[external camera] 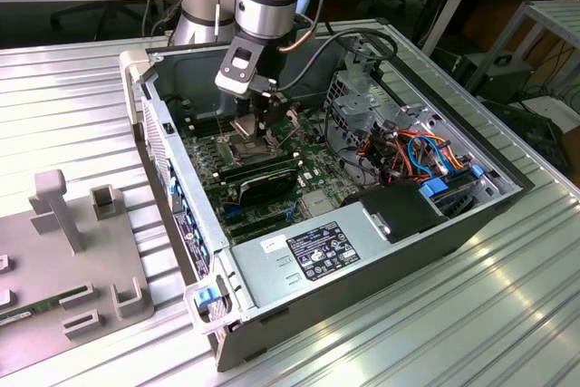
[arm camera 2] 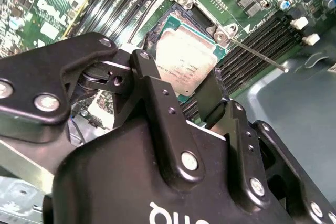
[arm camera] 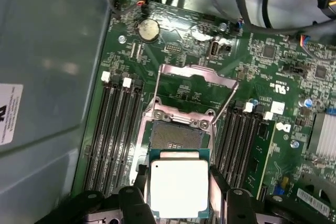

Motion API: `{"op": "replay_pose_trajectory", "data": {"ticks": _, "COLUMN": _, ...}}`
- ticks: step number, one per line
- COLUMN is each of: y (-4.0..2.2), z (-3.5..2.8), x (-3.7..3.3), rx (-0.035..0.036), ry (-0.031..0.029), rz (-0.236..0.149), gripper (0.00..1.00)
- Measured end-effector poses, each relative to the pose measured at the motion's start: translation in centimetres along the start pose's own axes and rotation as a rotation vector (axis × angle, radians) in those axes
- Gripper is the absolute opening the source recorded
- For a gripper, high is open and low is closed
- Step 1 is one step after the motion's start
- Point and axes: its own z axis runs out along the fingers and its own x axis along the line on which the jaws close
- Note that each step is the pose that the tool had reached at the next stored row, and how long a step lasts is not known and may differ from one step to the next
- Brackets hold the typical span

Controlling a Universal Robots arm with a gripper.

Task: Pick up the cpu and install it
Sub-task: 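Place the cpu into insertion slot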

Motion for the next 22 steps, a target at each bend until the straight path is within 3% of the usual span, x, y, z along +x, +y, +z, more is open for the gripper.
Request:
{"op": "replay_pose_trajectory", "data": {"ticks": 4, "y": 0.0, "z": 0.07, "x": 0.0, "rx": 0.0022, "ry": -0.0007, "rz": 0.063, "gripper": 0.55}}
{"op": "replay_pose_trajectory", "data": {"ticks": 11, "y": 0.0, "z": 0.12, "x": 0.0, "rx": 0.0048, "ry": -0.0016, "rz": 0.137, "gripper": 0.55}}
{"op": "replay_pose_trajectory", "data": {"ticks": 16, "y": 0.01, "z": 0.14, "x": 0.0, "rx": 0.0056, "ry": -0.0018, "rz": 0.161, "gripper": 0.55}}
{"op": "replay_pose_trajectory", "data": {"ticks": 22, "y": 0.06, "z": 0.15, "x": -0.01, "rx": 0.0056, "ry": -0.0017, "rz": 0.161, "gripper": 0.55}}
